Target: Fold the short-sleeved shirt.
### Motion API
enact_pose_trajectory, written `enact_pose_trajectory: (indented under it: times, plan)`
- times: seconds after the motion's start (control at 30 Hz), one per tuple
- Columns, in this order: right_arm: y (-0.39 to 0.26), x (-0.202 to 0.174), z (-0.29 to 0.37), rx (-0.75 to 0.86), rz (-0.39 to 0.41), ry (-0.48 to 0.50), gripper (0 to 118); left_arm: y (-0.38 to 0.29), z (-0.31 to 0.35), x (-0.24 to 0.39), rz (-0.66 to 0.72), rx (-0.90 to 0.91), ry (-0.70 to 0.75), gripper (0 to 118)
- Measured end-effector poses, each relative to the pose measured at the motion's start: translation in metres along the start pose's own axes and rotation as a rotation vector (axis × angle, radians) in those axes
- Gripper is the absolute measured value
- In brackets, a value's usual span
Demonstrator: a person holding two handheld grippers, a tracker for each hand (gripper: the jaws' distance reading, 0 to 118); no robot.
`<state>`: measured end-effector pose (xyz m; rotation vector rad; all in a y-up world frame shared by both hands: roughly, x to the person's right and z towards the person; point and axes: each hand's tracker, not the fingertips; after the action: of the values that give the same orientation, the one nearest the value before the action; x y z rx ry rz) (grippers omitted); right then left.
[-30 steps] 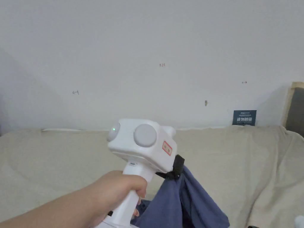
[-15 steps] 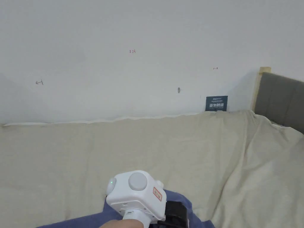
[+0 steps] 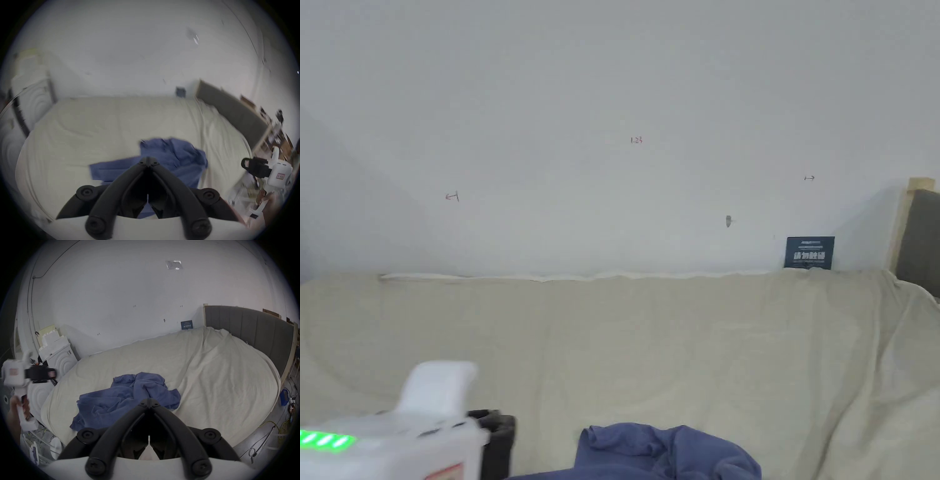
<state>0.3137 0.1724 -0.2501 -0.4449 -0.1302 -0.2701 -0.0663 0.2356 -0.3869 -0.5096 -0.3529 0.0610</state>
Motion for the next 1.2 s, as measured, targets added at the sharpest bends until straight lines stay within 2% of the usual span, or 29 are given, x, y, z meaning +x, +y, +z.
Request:
enact_pose_trajectory:
  times: [0.07,0.2,0.27,0.33,0.53,0.7,0.73,0.77,0.8,0.83,0.87,0.93,0.97,1.0,1.03,1.13,1.2]
  plan:
    - [0.0,-0.005,0.001,0.041,0.014,-0.013,0,-0.023,0.042,-0.018,0.072,0.166,0.054,0]
    - [0.006,-0.016,0.006,0.124,0.024,-0.005,0,-0.053,0.077,-0.026,0.055,0.245,0.262,0]
    - [0.012,-0.024,0.009,0.158,0.03,-0.005,0,-0.064,0.074,-0.038,0.147,0.215,0.246,0]
    - [0.015,-0.03,0.01,0.179,0.033,0.002,0,-0.071,0.065,-0.048,0.181,0.156,0.224,0]
    - [0.015,-0.041,0.008,0.228,0.059,0.009,0,-0.07,0.061,-0.056,0.149,0.165,0.289,0]
    - [0.013,-0.036,0.005,0.295,0.062,0.0,0,-0.022,0.042,-0.059,0.081,0.29,0.332,1]
    - [0.015,-0.036,0.001,0.29,0.066,-0.005,0,-0.008,0.031,-0.065,0.098,0.278,0.318,11]
    - [0.017,-0.036,-0.004,0.278,0.067,-0.012,0,0.009,0.011,-0.077,0.117,0.213,0.244,36]
    - [0.018,-0.035,-0.008,0.266,0.061,-0.01,0,0.023,-0.011,-0.089,0.137,0.116,0.164,86]
    - [0.017,-0.033,-0.011,0.249,0.047,0.003,0,0.035,-0.04,-0.102,0.177,-0.039,0.098,107]
    - [0.016,-0.032,-0.015,0.227,0.025,0.022,0,0.039,-0.076,-0.116,0.233,-0.252,0.054,107]
    - [0.013,-0.028,-0.023,0.183,-0.022,0.053,0,0.029,-0.134,-0.138,0.359,-0.469,-0.029,109]
    - [0.011,-0.027,-0.027,0.165,-0.043,0.066,0,0.022,-0.162,-0.147,0.425,-0.561,-0.025,109]
    - [0.009,-0.025,-0.031,0.15,-0.046,0.07,0,0.017,-0.184,-0.153,0.377,-0.642,0.03,109]
    - [0.006,-0.025,-0.036,0.129,-0.047,0.07,0,0.012,-0.206,-0.158,0.344,-0.699,0.085,109]
    - [0.003,-0.022,-0.047,0.083,-0.03,0.069,0,0.0,-0.24,-0.17,0.268,-0.694,0.237,109]
    - [0.0,-0.019,-0.052,0.064,-0.023,0.072,0,-0.005,-0.256,-0.174,0.291,-0.697,0.233,109]
